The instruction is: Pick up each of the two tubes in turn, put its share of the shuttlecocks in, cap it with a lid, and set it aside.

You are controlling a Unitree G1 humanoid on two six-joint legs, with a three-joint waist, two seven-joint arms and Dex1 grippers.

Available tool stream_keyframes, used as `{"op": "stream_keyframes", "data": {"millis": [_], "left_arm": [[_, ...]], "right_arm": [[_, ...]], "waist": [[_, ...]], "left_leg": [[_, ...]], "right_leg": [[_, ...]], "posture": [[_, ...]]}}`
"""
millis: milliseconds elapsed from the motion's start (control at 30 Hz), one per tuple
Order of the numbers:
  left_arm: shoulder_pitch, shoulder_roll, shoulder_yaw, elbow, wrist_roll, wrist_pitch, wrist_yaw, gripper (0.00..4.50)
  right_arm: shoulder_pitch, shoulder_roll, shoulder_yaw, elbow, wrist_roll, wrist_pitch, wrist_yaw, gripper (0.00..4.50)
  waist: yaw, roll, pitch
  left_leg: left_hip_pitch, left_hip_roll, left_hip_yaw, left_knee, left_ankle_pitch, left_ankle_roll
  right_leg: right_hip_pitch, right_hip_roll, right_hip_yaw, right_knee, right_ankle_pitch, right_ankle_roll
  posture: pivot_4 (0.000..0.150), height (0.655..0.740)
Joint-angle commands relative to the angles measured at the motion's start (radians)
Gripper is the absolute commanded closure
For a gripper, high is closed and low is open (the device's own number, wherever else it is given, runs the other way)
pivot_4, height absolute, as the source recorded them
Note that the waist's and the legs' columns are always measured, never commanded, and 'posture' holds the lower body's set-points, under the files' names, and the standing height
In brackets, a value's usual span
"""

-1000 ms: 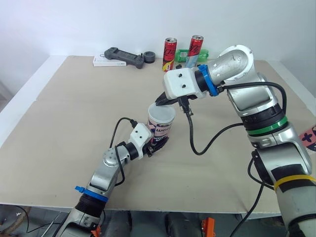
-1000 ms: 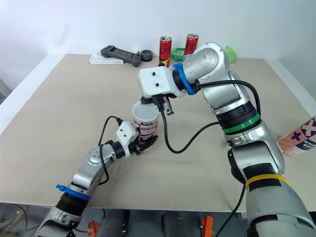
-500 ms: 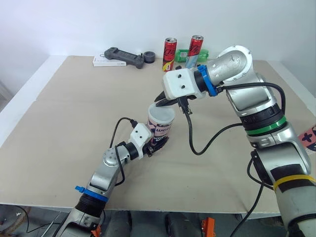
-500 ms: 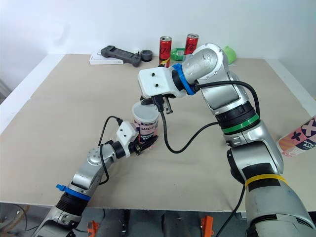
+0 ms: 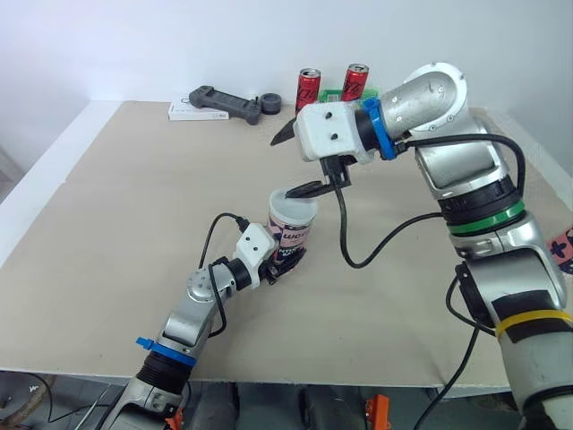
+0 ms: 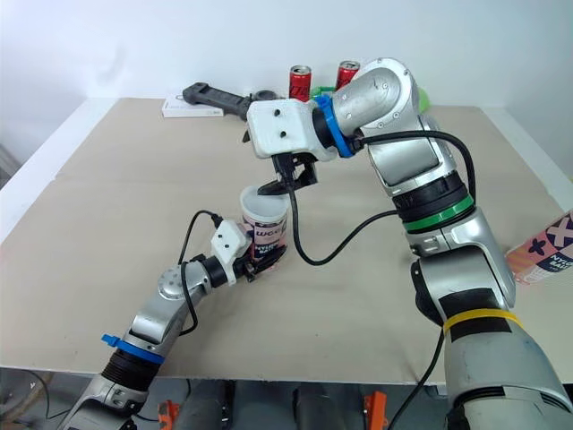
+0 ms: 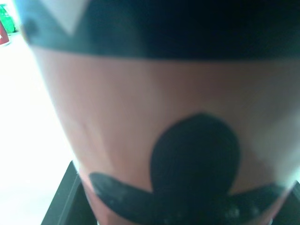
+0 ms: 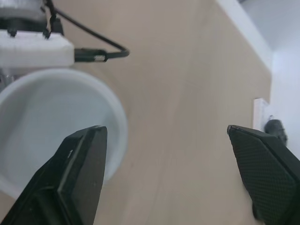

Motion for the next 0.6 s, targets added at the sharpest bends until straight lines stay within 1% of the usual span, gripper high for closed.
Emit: {"op": "stream_keyframes", "data": {"millis": [33,100,133,167,200,367,600], "left_arm": [[0.004,0.005,-0.008,0.002,0.016,0.008,0.005,2.05],[0.005,0.005,-0.008,0.001,0.016,0.008,0.005,2.05],[0.005,0.004,-0.008,0.001,0.015,0.008,0.005,2.05],[0.004,0.004,-0.008,0.001,0.015,0.008,0.005,2.05],[0.004,0.004,-0.008,0.002,0.015,0.008,0.005,2.05],[-0.001,0.003,-0.008,0.007,0.015,0.006,0.006,2.05],[-0.004,0.005,-0.008,0.006,0.013,0.009,0.006,2.05]], "right_arm": [[-0.044,-0.018,-0.068,-0.038,0.076,0.045,0.041,1.94],[-0.032,-0.026,-0.066,-0.062,0.103,0.079,0.075,3.13],[-0.018,-0.033,-0.062,-0.081,0.114,0.092,0.092,3.58],[-0.002,-0.038,-0.057,-0.098,0.121,0.104,0.101,4.12],[0.014,-0.040,-0.051,-0.113,0.124,0.113,0.105,4.46],[0.106,-0.031,0.002,-0.159,0.109,0.125,0.111,4.46],[0.176,-0.022,0.074,-0.146,0.056,0.085,0.102,4.46]], "waist": [[0.000,0.000,0.000],[0.000,0.000,0.000],[0.000,0.000,0.000],[0.000,0.000,0.000],[0.000,0.000,0.000],[-0.001,0.000,0.000],[-0.001,0.000,0.000]], "left_leg": [[0.000,0.000,0.000,0.000,0.000,0.000],[0.000,0.000,0.000,0.000,0.000,0.000],[0.000,0.000,0.000,0.000,0.000,0.000],[0.000,0.000,0.000,0.000,0.000,0.000],[0.000,0.000,0.000,0.000,0.000,0.000],[0.000,0.000,0.000,0.000,0.000,0.000],[0.000,0.000,0.000,0.000,0.000,0.000]], "right_leg": [[0.000,0.000,0.000,0.000,0.000,0.000],[0.000,0.000,0.000,0.000,0.000,0.000],[0.000,0.000,0.000,0.000,-0.001,-0.002],[0.000,0.000,0.000,0.000,-0.002,-0.003],[0.000,0.000,0.000,0.000,-0.002,-0.003],[-0.001,0.000,0.000,0.000,-0.002,-0.002],[0.000,0.000,0.000,0.000,0.000,0.001]], "posture": [[0.150,0.7400],[0.150,0.7400],[0.150,0.7400],[0.150,0.7400],[0.150,0.7400],[0.150,0.7400],[0.150,0.7400]]}}
